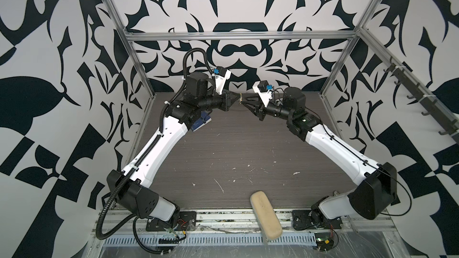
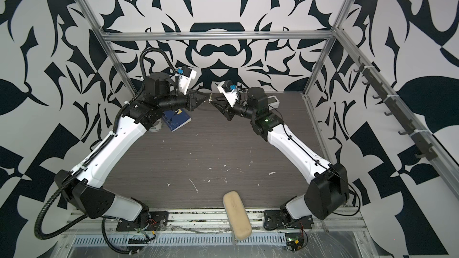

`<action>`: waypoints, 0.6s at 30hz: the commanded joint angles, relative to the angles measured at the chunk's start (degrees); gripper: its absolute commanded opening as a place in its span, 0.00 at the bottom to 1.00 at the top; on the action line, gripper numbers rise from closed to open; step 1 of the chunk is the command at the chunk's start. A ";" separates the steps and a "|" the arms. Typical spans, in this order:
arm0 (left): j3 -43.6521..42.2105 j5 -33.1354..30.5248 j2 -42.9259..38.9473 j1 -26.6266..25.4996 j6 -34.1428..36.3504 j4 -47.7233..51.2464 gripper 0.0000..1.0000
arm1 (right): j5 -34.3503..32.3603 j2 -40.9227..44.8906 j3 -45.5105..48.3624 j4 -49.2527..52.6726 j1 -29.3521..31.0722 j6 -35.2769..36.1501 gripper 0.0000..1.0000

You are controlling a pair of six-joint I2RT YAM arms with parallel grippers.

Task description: Remove the keys from the keyring

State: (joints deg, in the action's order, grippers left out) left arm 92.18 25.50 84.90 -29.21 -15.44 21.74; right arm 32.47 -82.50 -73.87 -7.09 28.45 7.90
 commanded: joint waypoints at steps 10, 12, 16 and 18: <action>0.10 1.04 -0.75 -0.41 -1.08 -2.57 0.00 | -1.88 0.83 -3.60 1.10 0.88 1.32 0.23; 0.10 1.02 -0.72 -0.50 -1.15 -2.58 0.00 | -1.21 0.81 -3.61 0.76 1.03 0.78 0.25; 0.15 0.98 -0.72 -0.64 -1.34 -2.79 0.00 | -0.83 0.63 -4.00 1.36 1.17 1.16 0.27; 0.10 0.96 -0.74 -0.72 -1.40 -2.86 0.00 | -0.65 0.27 -4.11 1.25 1.22 1.48 0.27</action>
State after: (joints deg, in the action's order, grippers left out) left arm 92.18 25.50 84.90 -29.39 -16.14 21.69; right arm 31.66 -82.21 -75.07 -4.29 29.23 9.04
